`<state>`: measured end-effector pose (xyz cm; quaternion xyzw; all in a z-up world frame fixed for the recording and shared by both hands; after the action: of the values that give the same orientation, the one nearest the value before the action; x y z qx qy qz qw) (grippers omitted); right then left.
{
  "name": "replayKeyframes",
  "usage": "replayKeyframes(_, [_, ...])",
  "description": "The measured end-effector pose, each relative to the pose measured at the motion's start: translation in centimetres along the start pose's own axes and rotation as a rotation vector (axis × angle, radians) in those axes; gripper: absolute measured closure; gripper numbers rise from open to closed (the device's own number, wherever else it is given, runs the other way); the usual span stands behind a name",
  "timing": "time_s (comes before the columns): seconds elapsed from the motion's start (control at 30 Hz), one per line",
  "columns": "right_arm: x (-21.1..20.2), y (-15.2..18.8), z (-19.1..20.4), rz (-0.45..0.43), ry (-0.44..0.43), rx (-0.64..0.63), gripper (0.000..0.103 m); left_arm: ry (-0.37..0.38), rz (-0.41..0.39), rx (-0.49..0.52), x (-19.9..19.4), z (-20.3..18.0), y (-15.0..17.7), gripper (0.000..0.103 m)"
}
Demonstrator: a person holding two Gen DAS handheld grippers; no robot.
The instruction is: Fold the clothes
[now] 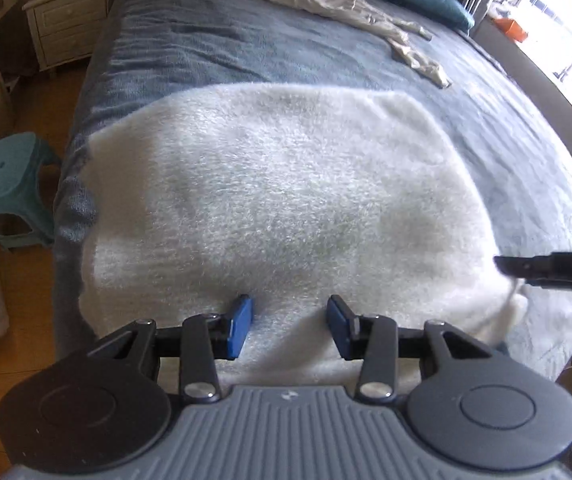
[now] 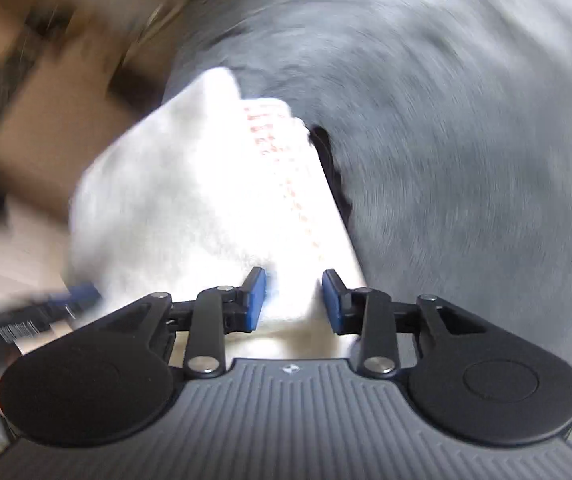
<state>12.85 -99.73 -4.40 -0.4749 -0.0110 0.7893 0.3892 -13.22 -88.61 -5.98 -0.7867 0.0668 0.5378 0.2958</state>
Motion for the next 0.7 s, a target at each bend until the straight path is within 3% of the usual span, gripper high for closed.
replayKeyframes(0.1, [-1.2,0.4,-0.2,-0.021,-0.049,0.056,0.073,-0.008,0.002,-0.024,0.0,0.5,-0.2,0.059])
replayKeyframes(0.4, [-0.2,3.4,0.9,-0.002,-0.057,0.009,0.073,-0.037,-0.010,-0.014,0.3,0.2,-0.4,0.059])
replayKeyframes(0.5, [-1.0,2.0,1.7,0.062,-0.050,-0.015,0.070,-0.044,0.004,-0.031,-0.4,0.2,-0.6,0.058])
replayKeyframes(0.57, [-3.1,-0.1,2.9,0.054,0.008,-0.132,0.070,-0.050,-0.005,-0.058,-2.0,0.6,-0.8,0.058])
replayKeyframes(0.7, [-5.9,-6.2,5.8,-0.079,0.088,-0.298,0.068,-0.038,-0.095,-0.128,-5.7,1.3,-2.6,0.053])
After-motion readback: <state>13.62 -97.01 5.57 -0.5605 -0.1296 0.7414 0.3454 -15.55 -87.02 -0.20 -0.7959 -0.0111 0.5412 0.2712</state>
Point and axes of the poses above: each gripper's, at about its wrist camera, not at the fingertips, and x roughly the way its jaws point, z to its left, y to its underside, the point moved 10 cm from there along x, roughly the way its jaws point, and after that the axes turned 8 degrees about -x, right-handed, at the moved point
